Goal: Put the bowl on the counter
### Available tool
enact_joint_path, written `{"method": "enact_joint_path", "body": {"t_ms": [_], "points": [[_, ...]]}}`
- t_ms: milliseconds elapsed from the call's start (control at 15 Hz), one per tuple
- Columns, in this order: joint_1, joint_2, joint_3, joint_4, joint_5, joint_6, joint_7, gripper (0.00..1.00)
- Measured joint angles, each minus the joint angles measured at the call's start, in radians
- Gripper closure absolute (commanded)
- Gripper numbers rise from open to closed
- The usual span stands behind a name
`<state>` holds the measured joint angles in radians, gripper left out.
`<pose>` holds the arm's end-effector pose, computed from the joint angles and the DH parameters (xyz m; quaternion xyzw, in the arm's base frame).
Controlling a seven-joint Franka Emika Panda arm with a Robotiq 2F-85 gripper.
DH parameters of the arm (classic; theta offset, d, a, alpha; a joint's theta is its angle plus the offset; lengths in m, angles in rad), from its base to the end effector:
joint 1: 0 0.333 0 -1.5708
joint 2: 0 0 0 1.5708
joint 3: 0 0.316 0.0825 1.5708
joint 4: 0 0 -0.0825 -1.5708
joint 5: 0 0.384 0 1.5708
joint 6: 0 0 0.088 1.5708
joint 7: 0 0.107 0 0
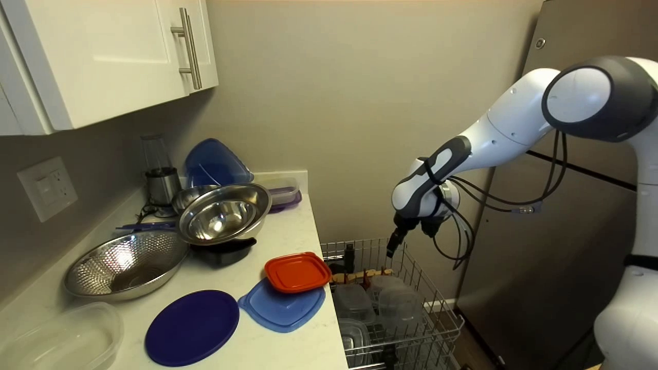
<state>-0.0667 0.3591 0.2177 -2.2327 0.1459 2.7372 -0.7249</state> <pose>0.5567 0.0795 0.2265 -0.9298 -0.3535 -0.0913 0.0470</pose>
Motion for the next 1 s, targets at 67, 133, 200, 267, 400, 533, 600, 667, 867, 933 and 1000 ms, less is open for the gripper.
{"method": "enact_joint_path", "body": {"t_ms": [67, 133, 200, 267, 400, 533, 600, 667, 867, 933, 1000], "points": [[-0.031, 0.032, 0.027, 0.026, 0.018, 0.0, -0.058, 0.0], [-0.061, 0.064, 0.049, 0.052, 0.027, -0.005, -0.109, 0.0], [-0.087, 0.095, 0.065, 0.078, 0.029, -0.015, -0.151, 0.0], [-0.109, 0.126, 0.075, 0.105, 0.029, -0.029, -0.187, 0.0], [-0.141, 0.183, 0.082, 0.156, 0.029, -0.065, -0.248, 0.0], [-0.157, 0.231, 0.081, 0.204, 0.029, -0.107, -0.289, 0.0], [-0.16, 0.252, 0.078, 0.228, 0.029, -0.127, -0.303, 0.0], [-0.161, 0.273, 0.076, 0.251, 0.029, -0.148, -0.315, 0.0], [-0.161, 0.325, 0.076, 0.313, 0.029, -0.199, -0.343, 0.0], [-0.161, 0.339, 0.076, 0.332, 0.029, -0.217, -0.351, 0.0], [-0.161, 0.353, 0.076, 0.35, 0.029, -0.236, -0.355, 0.0]]}}
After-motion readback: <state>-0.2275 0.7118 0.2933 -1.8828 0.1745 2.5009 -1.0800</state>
